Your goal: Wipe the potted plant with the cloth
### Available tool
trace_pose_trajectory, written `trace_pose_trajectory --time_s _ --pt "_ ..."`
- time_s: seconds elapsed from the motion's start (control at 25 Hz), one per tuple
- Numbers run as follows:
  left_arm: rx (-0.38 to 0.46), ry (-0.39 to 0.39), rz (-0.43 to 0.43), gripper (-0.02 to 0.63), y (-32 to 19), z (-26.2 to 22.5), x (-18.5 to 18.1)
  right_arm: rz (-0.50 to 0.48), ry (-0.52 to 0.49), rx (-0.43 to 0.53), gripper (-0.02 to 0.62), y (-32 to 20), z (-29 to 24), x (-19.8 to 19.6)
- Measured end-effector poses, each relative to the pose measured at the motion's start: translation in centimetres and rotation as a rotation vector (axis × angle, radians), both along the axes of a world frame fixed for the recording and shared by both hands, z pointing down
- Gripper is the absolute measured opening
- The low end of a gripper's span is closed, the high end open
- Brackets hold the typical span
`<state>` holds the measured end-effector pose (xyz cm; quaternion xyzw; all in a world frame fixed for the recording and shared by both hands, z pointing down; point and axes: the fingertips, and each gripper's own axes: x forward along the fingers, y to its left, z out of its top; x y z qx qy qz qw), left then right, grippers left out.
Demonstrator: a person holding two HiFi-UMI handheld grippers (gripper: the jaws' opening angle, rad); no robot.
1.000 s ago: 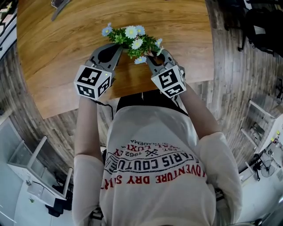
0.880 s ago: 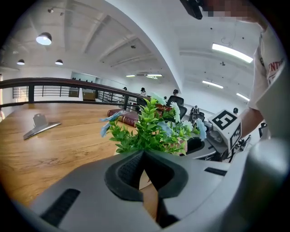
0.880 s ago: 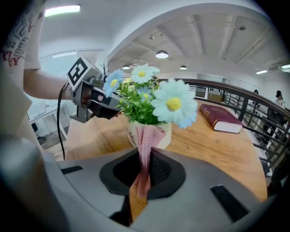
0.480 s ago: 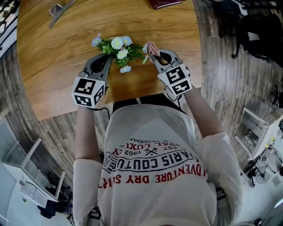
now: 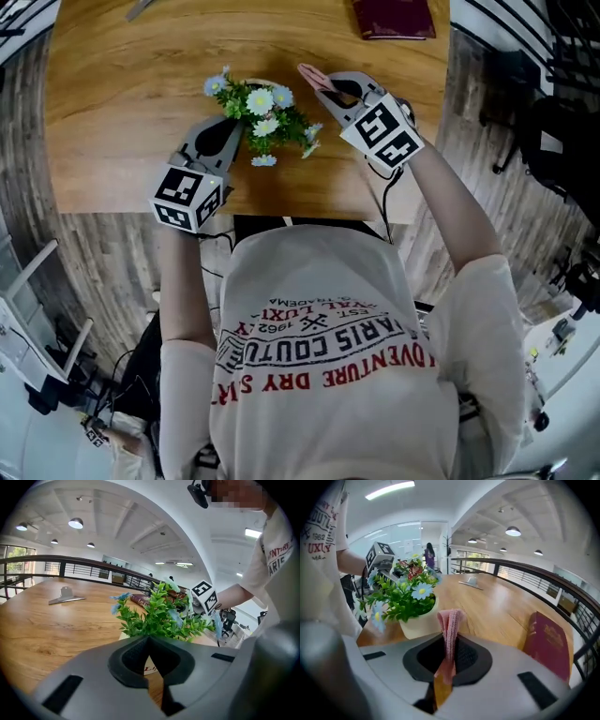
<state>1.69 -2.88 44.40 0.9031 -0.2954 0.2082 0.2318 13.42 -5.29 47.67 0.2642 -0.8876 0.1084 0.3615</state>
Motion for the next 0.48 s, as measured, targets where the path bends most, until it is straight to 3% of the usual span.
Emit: trace_pose_trajectory --time_s 0.28,0.48 --pt "-0.011 -0.002 0.002 0.014 -0.3 -0.1 0.0 -0.279 -0.012 -0.023 0.043 -3.6 0.1 -4.3" --pt "-0.02 0.017 -0.015 0.014 -0.3 -0.3 0.0 -0.517 0.101 0.006 0.043 -3.7 1.9 -6.0"
